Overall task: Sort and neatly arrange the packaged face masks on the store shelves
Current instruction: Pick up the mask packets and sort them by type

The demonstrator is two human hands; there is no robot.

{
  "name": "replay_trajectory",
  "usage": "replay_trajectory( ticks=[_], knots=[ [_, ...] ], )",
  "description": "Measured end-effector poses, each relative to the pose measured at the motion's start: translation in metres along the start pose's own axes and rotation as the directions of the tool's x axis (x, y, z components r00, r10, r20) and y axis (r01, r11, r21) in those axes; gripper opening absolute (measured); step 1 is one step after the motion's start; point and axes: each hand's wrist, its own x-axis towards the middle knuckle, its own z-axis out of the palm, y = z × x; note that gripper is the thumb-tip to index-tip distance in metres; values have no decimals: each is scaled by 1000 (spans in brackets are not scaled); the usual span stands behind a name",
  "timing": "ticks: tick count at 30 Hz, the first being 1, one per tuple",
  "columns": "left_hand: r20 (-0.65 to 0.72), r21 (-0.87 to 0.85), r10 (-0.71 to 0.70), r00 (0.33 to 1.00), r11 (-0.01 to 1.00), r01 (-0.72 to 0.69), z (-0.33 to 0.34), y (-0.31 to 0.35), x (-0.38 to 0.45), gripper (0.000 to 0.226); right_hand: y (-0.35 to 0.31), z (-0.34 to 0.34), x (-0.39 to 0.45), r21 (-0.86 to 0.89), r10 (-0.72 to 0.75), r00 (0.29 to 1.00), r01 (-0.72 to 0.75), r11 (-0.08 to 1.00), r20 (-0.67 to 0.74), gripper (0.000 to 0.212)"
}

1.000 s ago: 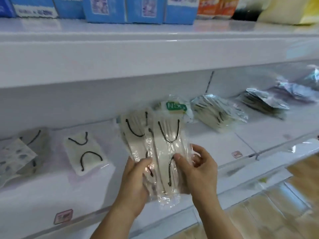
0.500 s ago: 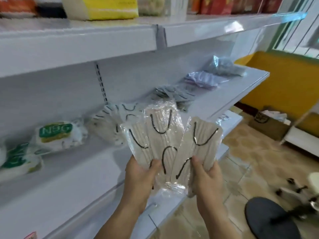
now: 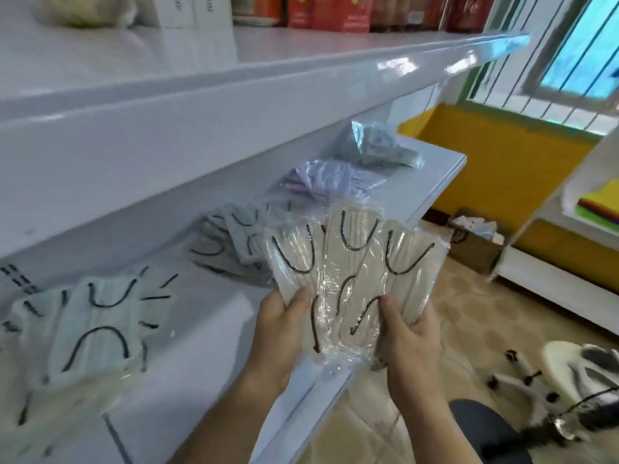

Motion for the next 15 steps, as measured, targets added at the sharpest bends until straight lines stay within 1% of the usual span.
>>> replay_trajectory(
  ticks=[2, 3, 4, 7, 8, 10, 11, 12, 13, 14, 15],
  knots=[
    [-37, 106, 73, 997, 992, -69, 8, 8, 28, 11, -5, 8, 32, 10, 6, 1000, -6, 1000, 11, 14],
    [-73, 133, 104, 992, 987, -93, 8, 14, 40, 10, -7, 16, 45, 3, 16, 999, -16, 1000, 28, 13],
    [-109, 155, 136, 985, 981, -118, 6, 21, 51, 15, -7, 26, 59, -12, 25, 998, -24, 1000, 62, 14],
    [-302, 198, 210, 930, 968, -155, -12, 43, 78, 53, -13, 72, 99, -96, 48, 970, -25, 995, 239, 17],
    [-357, 186, 226, 906, 968, -168, -21, 48, 85, 56, -16, 91, 112, -113, 77, 949, -44, 993, 305, 21],
    [-460, 255, 291, 839, 948, -190, -34, 54, 86, 43, -20, 123, 135, -111, 171, 883, -136, 984, 438, 40],
    [-501, 334, 337, 797, 925, -182, -40, 55, 81, 39, -20, 134, 144, -133, 188, 860, -141, 981, 475, 52],
    [-515, 446, 402, 757, 880, -164, -45, 54, 76, 38, -20, 141, 152, -181, 171, 854, -92, 979, 491, 61],
    [-516, 555, 457, 724, 823, -124, -49, 53, 70, 37, -19, 144, 158, -249, 126, 850, 7, 968, 512, 66],
    [-518, 617, 473, 713, 784, -72, -54, 48, 64, 36, -18, 144, 163, -313, 76, 832, 121, 942, 549, 64],
    [-529, 634, 452, 718, 773, -19, -56, 43, 56, 38, -19, 143, 167, -363, 31, 793, 243, 900, 609, 58]
  ],
)
